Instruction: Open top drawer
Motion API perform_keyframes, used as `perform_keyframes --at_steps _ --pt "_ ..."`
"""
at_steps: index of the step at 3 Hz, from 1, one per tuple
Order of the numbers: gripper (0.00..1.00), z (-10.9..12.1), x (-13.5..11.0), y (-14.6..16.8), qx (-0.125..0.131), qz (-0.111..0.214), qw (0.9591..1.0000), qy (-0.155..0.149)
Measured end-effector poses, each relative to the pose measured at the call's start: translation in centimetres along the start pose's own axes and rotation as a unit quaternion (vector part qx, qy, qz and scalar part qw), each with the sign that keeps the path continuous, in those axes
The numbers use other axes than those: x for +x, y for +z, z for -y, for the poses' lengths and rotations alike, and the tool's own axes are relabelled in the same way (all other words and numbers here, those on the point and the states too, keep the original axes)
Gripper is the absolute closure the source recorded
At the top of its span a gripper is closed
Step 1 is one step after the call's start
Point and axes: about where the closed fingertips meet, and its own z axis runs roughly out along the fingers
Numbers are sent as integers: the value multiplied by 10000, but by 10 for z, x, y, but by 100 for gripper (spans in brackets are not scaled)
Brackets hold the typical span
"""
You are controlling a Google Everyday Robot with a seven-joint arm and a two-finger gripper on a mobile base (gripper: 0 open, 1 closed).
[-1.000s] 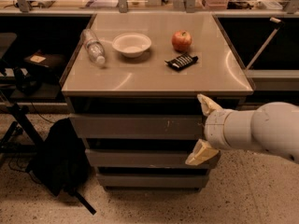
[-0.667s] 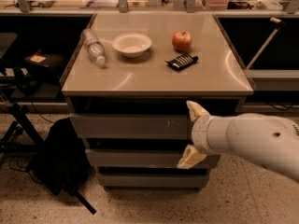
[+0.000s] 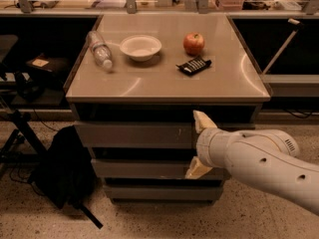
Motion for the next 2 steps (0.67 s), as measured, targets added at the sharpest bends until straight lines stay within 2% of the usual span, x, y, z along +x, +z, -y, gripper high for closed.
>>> perform_keyframes --at_steps 1,2 --pt "0 5 4 13 -74 179 9993 319" --pt "0 11 54 39 -393 279 9945 925"
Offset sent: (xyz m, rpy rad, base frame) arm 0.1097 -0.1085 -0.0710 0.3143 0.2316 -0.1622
